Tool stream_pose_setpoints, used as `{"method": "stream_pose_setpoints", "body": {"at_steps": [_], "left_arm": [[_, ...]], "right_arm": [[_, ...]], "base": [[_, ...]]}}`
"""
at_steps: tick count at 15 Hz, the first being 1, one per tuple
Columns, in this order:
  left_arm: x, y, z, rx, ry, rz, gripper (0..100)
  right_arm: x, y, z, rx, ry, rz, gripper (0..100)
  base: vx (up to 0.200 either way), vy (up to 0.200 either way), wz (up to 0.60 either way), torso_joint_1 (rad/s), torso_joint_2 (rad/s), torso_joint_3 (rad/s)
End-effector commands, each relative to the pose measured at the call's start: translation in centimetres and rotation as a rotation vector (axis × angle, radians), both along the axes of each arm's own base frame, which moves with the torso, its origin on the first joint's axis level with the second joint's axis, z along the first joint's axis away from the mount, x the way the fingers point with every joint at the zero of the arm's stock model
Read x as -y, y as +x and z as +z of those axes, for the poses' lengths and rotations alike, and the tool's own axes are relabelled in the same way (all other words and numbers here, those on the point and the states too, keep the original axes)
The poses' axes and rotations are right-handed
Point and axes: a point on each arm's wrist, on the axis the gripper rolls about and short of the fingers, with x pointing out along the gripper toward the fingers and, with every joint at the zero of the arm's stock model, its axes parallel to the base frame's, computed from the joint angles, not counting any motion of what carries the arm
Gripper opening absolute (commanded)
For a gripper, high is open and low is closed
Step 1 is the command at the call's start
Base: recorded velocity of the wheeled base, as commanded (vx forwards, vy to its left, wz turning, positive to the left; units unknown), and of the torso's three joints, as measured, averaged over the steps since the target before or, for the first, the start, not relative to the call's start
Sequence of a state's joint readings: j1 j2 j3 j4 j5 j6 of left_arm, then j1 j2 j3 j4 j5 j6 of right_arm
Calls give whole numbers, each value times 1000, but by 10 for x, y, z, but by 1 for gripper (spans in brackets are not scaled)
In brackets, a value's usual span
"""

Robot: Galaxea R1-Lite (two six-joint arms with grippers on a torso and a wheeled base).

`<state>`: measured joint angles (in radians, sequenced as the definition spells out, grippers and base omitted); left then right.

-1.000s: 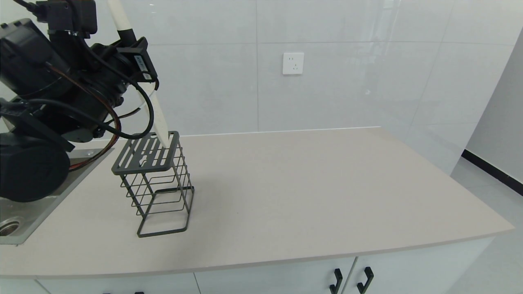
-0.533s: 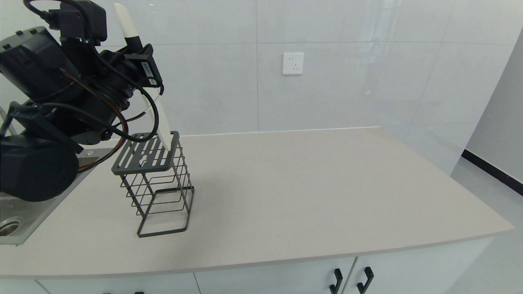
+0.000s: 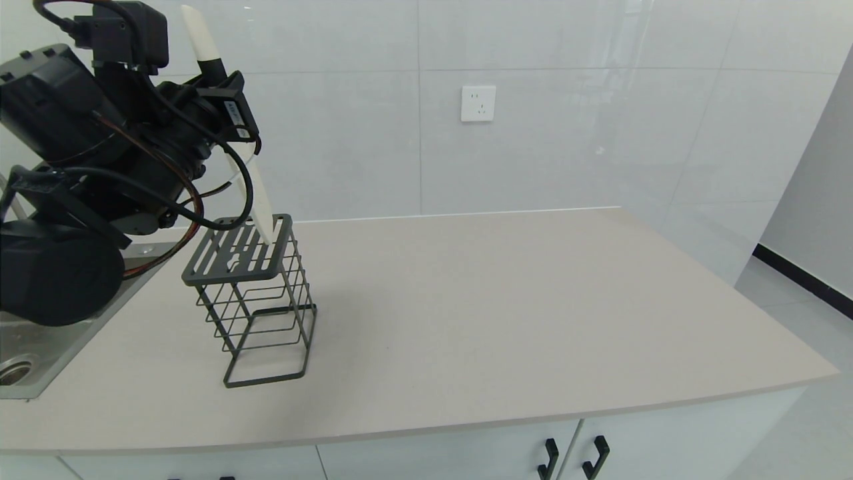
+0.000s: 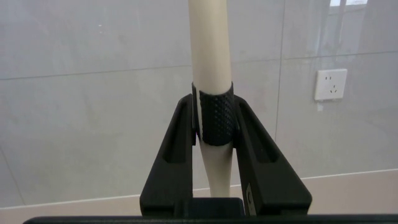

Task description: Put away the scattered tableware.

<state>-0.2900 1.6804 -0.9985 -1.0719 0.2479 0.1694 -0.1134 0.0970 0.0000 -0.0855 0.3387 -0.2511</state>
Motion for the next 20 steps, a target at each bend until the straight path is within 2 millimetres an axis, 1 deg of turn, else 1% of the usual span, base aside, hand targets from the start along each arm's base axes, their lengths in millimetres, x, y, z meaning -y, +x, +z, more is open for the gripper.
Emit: {"method": "stream_pose_setpoints", "body": {"at_steps": [1,6,9,16,20], "left_arm": [[0,-1,1,3,-2,0,0],[4,0,-2,-7,-2,-12,0],[3,2,-5,-17,4,-6,0],[1,2,-6,-18,4,0,0],[7,0,-12,-40,13,-21,0]], "right_arm": [[0,0,0,-4,0,0,100],[0,0,0,-4,0,0,100],[0,0,0,-4,1,0,100],[0,0,0,-4,0,0,100],[0,0,0,-4,1,0,100]], "base": [[0,0,0,0,0,0],[0,0,0,0,0,0],[0,0,0,0,0,0],[0,0,0,0,0,0],[0,0,0,0,0,0]]}}
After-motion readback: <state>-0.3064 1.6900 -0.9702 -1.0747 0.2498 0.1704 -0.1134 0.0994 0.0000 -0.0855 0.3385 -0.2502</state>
